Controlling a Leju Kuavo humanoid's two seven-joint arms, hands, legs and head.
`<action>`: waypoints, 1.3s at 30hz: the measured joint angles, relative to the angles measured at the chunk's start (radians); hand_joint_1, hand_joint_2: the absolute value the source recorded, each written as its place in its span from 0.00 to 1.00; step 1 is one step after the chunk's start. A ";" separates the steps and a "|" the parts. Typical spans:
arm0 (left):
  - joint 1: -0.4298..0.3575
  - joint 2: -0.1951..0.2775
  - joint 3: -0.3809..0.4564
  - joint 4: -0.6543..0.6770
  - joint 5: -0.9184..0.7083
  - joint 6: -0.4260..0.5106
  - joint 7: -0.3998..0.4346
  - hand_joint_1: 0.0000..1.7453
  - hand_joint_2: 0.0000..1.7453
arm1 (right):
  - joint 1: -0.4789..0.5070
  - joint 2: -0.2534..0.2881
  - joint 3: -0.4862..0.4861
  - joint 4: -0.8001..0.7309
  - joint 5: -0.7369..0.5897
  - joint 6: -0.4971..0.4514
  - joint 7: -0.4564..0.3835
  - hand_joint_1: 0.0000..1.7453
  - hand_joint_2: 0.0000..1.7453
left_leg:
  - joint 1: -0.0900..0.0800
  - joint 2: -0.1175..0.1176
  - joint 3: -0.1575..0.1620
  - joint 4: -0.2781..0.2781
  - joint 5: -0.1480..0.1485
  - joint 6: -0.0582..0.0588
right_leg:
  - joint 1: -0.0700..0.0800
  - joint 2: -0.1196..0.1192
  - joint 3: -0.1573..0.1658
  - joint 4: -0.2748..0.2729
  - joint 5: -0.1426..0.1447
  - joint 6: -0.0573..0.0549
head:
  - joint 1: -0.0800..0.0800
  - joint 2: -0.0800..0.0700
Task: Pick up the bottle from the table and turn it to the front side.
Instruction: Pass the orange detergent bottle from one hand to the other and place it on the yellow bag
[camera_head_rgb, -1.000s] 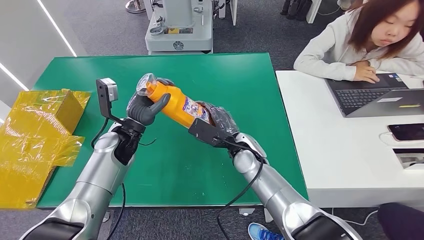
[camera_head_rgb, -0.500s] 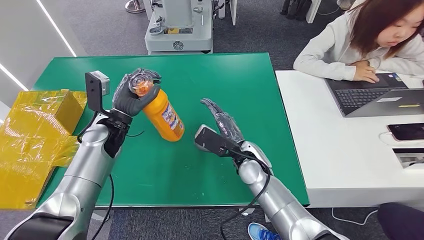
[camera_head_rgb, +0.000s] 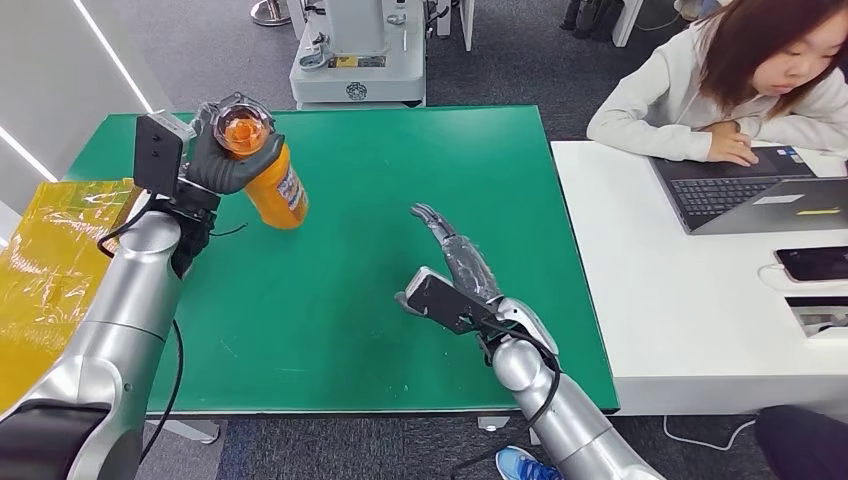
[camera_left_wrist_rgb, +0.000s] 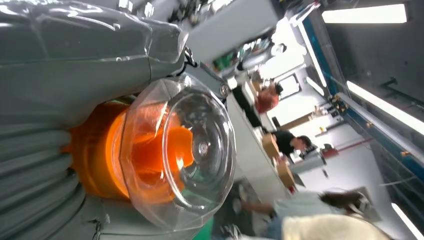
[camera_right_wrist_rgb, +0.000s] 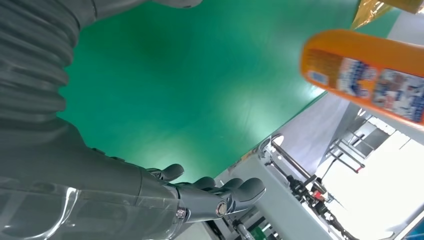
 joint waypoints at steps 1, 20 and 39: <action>-0.011 0.006 0.000 0.000 -0.028 0.019 -0.005 0.99 1.00 | 0.004 -0.004 0.000 -0.006 -0.002 -0.001 -0.002 0.00 1.00 | 0.000 0.000 0.000 0.000 0.000 0.000 | 0.000 0.000 0.000 0.000 0.000 0.000 | 0.000 0.000; -0.085 0.105 -0.076 0.009 -0.701 0.560 0.025 1.00 1.00 | 0.020 -0.015 0.006 -0.060 -0.006 0.002 -0.007 0.00 1.00 | 0.000 0.000 0.000 0.000 0.000 0.000 | 0.000 0.001 0.000 0.000 0.000 0.000 | 0.000 0.000; -0.192 0.192 -0.305 0.314 -1.388 0.588 0.368 1.00 1.00 | 0.045 -0.020 0.005 -0.064 -0.005 -0.019 -0.010 0.00 1.00 | 0.000 0.001 0.000 0.000 0.000 0.000 | 0.000 0.002 -0.001 0.000 0.000 0.000 | 0.000 0.000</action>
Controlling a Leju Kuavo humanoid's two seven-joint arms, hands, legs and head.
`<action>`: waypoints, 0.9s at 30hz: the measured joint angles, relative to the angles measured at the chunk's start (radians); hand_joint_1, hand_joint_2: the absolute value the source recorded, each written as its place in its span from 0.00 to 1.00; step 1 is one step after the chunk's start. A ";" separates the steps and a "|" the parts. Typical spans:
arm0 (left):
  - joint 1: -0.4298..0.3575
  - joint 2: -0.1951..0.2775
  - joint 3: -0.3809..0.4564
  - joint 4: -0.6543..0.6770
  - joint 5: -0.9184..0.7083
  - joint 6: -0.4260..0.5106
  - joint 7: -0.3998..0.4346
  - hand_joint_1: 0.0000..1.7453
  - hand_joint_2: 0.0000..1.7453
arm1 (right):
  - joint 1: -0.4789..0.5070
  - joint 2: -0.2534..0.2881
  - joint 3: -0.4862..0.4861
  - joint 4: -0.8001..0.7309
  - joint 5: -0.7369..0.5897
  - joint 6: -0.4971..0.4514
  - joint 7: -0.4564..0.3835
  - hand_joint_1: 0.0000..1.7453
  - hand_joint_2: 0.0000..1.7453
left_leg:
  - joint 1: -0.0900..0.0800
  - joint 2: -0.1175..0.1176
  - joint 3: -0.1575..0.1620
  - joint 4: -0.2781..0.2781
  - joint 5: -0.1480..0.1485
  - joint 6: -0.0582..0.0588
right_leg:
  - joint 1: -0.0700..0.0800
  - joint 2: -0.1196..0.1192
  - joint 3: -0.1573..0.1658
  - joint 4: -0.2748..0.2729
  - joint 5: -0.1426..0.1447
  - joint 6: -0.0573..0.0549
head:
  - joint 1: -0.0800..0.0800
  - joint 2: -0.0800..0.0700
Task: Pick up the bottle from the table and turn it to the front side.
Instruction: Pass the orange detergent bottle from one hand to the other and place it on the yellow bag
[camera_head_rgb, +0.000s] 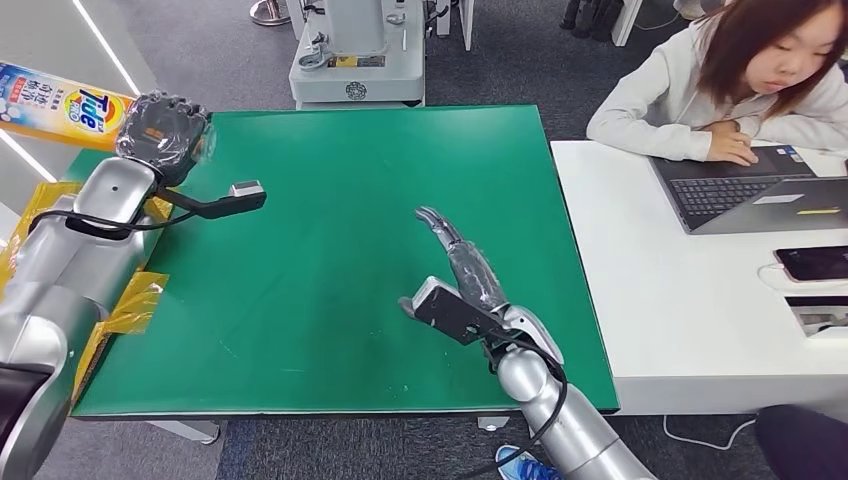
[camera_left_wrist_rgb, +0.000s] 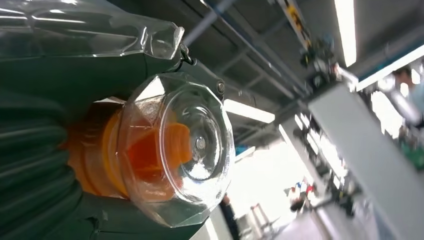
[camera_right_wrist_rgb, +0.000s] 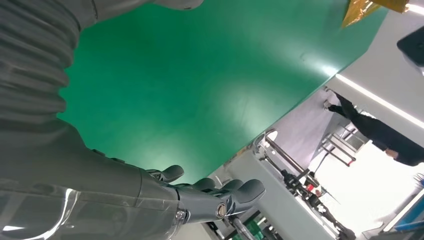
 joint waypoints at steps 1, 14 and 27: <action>-0.003 0.004 -0.007 0.014 0.002 -0.015 -0.002 1.00 1.00 | 0.006 -0.002 -0.001 -0.002 0.001 -0.001 0.002 0.00 1.00 | 0.000 0.000 0.000 0.000 0.000 0.000 | 0.000 0.000 0.000 0.000 0.000 0.000 | 0.000 0.000; -0.013 0.052 -0.015 0.100 0.004 -0.102 -0.007 1.00 1.00 | 0.081 -0.031 -0.025 -0.042 0.018 -0.008 0.011 0.00 1.00 | 0.000 0.000 0.000 0.000 0.000 0.000 | 0.000 0.000 0.000 0.000 0.000 0.000 | 0.000 0.000; 0.002 0.105 -0.014 0.132 0.012 -0.127 -0.015 1.00 1.00 | 0.119 -0.053 -0.034 -0.078 0.020 -0.008 0.015 0.00 1.00 | 0.000 0.000 0.000 0.000 0.000 0.000 | 0.000 0.000 0.000 0.000 0.000 0.000 | 0.000 0.000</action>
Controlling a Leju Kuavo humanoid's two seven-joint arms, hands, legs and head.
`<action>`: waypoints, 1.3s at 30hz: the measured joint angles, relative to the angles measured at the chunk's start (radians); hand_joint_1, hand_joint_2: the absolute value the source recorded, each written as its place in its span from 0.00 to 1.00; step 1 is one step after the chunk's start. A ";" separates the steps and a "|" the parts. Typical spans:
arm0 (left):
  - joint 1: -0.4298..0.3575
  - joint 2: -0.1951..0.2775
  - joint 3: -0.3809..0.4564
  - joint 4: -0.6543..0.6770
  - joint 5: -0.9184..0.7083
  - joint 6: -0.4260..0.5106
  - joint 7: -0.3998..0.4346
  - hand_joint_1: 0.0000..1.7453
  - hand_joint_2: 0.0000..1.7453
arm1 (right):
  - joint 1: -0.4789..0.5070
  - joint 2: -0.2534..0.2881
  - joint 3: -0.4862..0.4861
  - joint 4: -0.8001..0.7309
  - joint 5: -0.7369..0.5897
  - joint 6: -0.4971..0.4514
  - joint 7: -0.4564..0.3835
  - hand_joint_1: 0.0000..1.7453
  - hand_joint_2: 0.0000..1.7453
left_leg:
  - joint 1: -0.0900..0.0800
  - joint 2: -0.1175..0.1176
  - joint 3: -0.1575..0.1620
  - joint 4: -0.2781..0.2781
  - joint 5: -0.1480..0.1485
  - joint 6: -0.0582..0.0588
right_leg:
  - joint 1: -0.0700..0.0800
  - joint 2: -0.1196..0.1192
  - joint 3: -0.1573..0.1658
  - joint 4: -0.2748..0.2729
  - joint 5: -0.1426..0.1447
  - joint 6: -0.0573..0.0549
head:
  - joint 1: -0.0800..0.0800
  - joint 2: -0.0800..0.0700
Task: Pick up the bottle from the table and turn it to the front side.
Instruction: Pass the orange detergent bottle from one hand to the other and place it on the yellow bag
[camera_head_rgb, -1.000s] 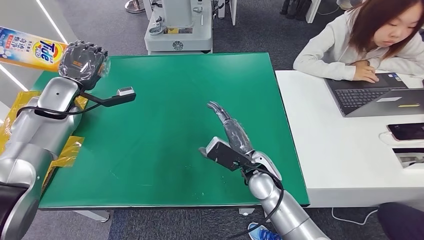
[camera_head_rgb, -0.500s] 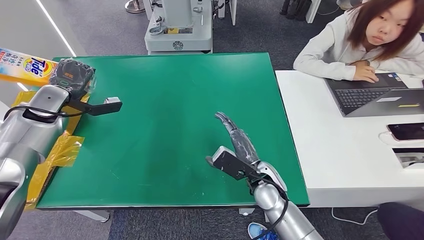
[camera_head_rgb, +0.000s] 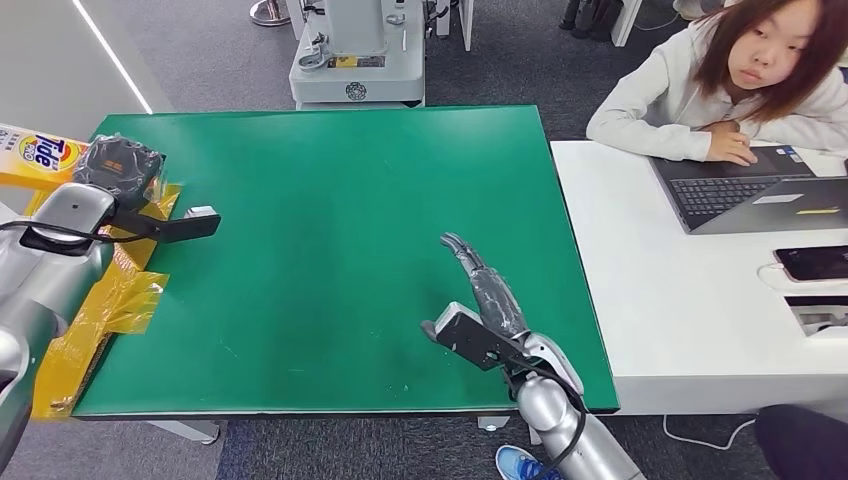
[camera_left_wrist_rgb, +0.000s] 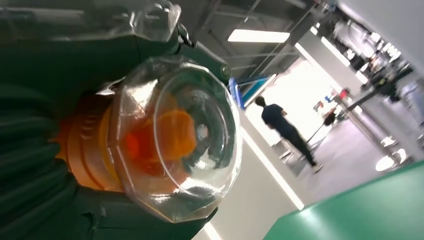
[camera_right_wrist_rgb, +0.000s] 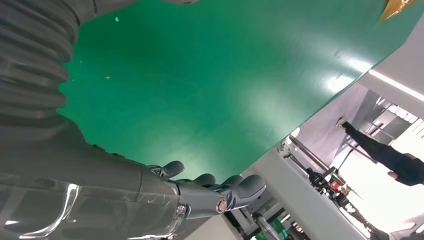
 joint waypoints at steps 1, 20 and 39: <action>0.006 0.005 0.001 0.001 0.002 0.001 -0.002 1.00 1.00 | 0.003 -0.001 0.000 -0.002 -0.001 0.001 0.001 0.00 1.00 | 0.000 0.000 0.000 0.000 0.000 0.000 | 0.000 0.000 0.000 0.000 0.000 0.000 | 0.000 0.000; 0.119 0.014 0.025 0.024 0.030 -0.014 -0.012 1.00 1.00 | 0.050 -0.007 -0.014 -0.065 0.010 0.010 0.033 0.00 1.00 | 0.000 0.000 0.000 0.000 0.000 0.000 | 0.000 0.000 0.000 0.000 0.000 0.000 | 0.000 0.000; 0.193 -0.013 0.130 0.032 0.130 -0.002 -0.039 1.00 1.00 | 0.054 -0.017 -0.017 -0.069 0.010 0.016 0.036 0.00 1.00 | 0.000 0.000 0.000 0.000 0.000 0.000 | 0.000 0.000 0.000 0.000 0.000 0.000 | 0.000 0.000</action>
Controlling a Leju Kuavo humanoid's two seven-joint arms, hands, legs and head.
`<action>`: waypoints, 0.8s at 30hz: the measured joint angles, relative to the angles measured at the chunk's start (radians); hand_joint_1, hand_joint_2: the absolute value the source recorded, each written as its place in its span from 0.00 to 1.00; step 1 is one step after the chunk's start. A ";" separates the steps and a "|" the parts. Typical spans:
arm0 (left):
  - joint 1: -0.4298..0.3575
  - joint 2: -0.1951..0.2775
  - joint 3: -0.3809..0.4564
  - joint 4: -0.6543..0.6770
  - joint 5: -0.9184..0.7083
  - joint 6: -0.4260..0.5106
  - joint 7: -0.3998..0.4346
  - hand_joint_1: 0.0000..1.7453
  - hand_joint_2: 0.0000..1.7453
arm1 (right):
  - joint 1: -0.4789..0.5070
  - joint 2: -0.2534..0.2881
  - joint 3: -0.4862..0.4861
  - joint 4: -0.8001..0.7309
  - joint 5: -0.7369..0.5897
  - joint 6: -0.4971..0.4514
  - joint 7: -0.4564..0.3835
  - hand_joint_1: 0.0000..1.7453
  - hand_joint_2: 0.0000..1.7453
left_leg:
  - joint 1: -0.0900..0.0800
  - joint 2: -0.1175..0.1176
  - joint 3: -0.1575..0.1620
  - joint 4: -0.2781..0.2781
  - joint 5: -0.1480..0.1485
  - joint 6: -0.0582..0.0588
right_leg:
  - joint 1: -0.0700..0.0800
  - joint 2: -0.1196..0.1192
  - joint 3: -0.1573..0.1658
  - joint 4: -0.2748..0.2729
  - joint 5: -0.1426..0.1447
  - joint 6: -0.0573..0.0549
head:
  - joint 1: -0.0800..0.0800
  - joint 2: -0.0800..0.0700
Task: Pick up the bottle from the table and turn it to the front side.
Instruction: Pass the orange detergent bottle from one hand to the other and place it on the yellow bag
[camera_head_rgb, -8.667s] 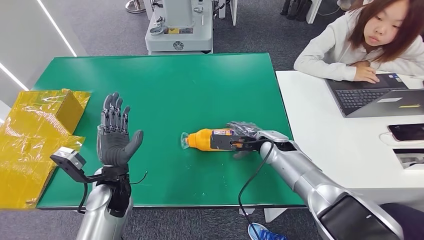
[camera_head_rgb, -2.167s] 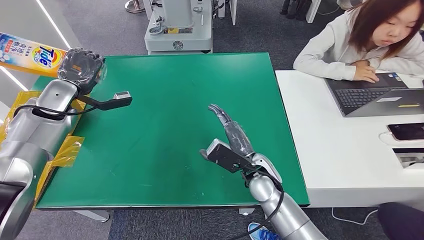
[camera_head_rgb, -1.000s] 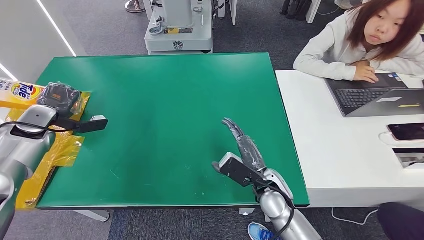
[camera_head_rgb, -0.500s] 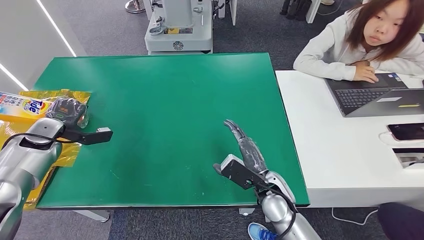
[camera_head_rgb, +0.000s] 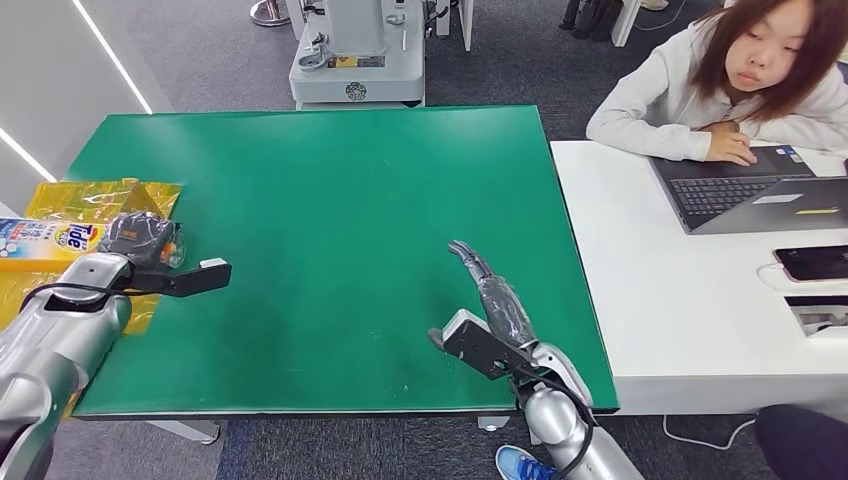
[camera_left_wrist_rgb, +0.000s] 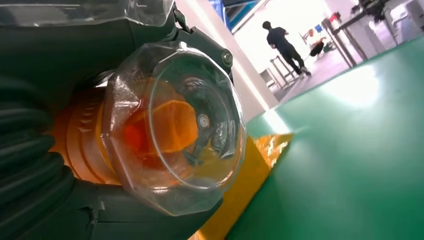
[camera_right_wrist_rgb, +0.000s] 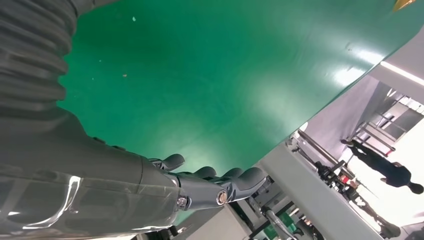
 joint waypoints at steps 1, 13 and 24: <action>0.008 0.000 0.004 0.000 0.002 0.000 0.002 1.00 1.00 | 0.000 -0.001 0.000 0.000 0.000 0.001 0.000 0.00 1.00 | 0.000 0.000 0.000 0.000 0.000 0.000 | 0.000 0.000 0.000 0.000 0.000 0.000 | 0.000 0.000; 0.077 -0.008 0.035 0.002 0.005 0.000 0.015 1.00 1.00 | -0.008 -0.003 0.000 0.002 0.000 0.017 -0.003 0.00 1.00 | 0.000 0.000 0.000 0.000 0.000 0.000 | 0.000 0.000 0.000 0.000 0.000 0.000 | 0.000 0.000; 0.138 -0.024 0.081 0.004 0.036 0.028 0.004 1.00 1.00 | -0.028 -0.003 0.001 0.010 0.007 0.033 -0.006 0.00 1.00 | 0.000 0.000 0.000 0.000 0.000 0.000 | 0.000 0.000 0.000 0.000 0.000 0.000 | 0.000 0.000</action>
